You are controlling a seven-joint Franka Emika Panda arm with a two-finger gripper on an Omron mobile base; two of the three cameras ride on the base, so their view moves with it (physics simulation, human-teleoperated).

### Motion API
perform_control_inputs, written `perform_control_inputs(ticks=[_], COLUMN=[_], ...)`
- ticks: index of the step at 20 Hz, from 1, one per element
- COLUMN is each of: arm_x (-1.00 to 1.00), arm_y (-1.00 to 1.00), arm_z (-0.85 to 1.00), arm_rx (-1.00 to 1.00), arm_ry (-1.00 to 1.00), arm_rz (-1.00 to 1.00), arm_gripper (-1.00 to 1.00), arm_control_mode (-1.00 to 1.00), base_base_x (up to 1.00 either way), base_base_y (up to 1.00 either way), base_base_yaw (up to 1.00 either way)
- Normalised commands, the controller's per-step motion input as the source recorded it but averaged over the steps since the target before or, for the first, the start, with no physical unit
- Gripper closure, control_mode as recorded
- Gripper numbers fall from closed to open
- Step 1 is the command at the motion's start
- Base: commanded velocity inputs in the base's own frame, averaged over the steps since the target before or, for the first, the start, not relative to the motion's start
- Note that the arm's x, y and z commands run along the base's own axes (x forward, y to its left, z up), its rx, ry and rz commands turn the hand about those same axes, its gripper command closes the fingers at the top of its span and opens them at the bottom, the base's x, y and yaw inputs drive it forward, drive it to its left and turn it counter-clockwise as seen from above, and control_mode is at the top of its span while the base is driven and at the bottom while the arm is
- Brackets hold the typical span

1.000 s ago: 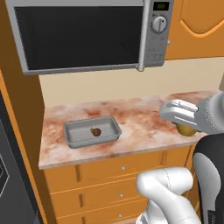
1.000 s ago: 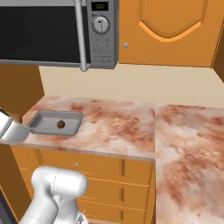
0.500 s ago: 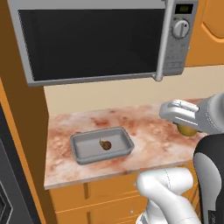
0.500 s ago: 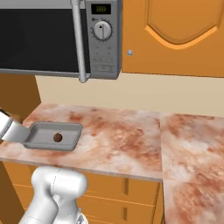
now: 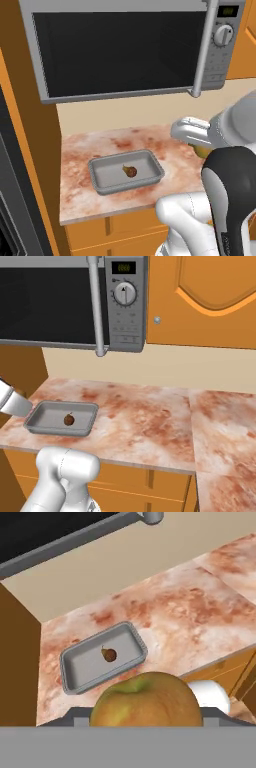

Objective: Pick the apple and pear from the fridge and place them inside the tupperware on the counter.

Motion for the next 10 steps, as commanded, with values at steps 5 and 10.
perform_control_inputs(ticks=[5, 10], arm_x=[0.16, 0.01], arm_y=[0.13, 0.19], arm_z=[-0.54, -0.65], arm_rx=[-0.35, -0.18], arm_ry=[0.29, 0.14], arm_rz=[0.08, 0.42], arm_gripper=[1.0, 1.0], arm_control_mode=[-1.0, -1.0], base_base_x=[0.0, 0.0], base_base_y=[0.0, 0.0], base_base_yaw=[0.0, 0.0])
